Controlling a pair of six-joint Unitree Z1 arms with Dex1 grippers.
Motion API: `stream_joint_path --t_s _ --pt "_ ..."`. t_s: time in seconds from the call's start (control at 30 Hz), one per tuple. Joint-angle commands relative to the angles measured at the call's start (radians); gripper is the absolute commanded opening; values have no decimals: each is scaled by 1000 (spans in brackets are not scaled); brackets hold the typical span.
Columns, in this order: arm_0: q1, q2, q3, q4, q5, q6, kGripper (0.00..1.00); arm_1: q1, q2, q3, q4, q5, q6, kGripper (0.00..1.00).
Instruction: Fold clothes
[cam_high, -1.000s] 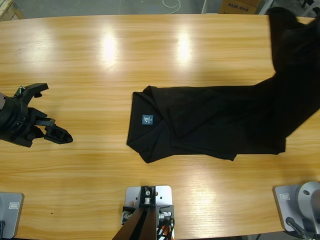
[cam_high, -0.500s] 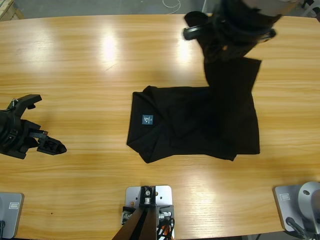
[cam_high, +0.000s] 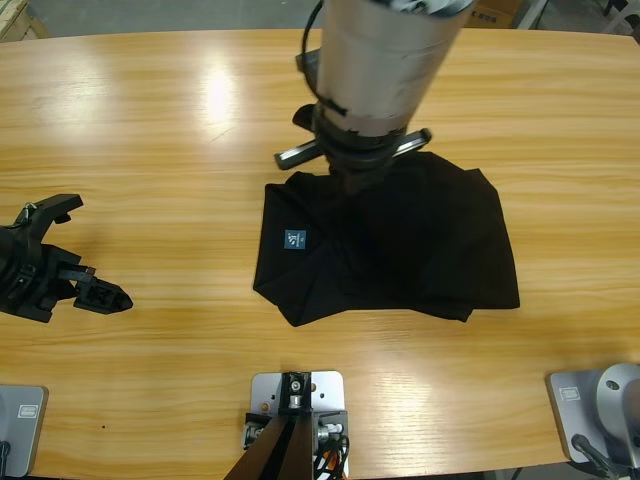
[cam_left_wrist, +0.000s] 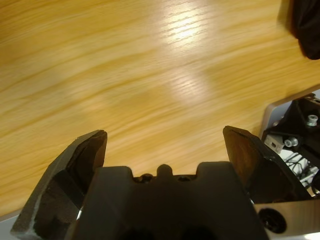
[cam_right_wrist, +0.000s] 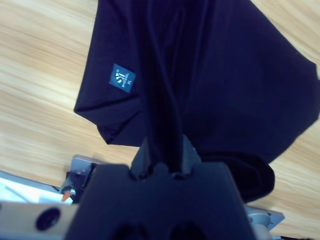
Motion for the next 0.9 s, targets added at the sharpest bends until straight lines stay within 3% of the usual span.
stream_joint_path --t_s 0.03,0.4,0.43,0.47,0.57,0.63,0.83,0.9 --pt "-10 -20 44 -26 -21 -20 912 22 134 -71 -10 53 -23 0" --pt "-10 -30 68 -33 -21 -21 913 57 200 -117 -8 115 -28 0" --pt "-10 -31 72 -35 -21 -21 913 61 202 -118 -8 123 -28 327" --pt "-10 -31 74 -36 -21 -21 913 67 202 -121 -9 127 -29 581" --pt "-10 -32 76 -42 -21 -21 913 88 194 -151 -11 117 -28 918" --pt "-10 -35 76 -42 -20 -21 915 92 181 -154 -9 83 -25 998" --pt "-10 -41 85 -50 -13 -24 918 92 121 -185 -19 32 -26 1000" --pt "-10 -51 85 -84 -15 -22 899 83 64 -155 -18 -28 -27 1000"
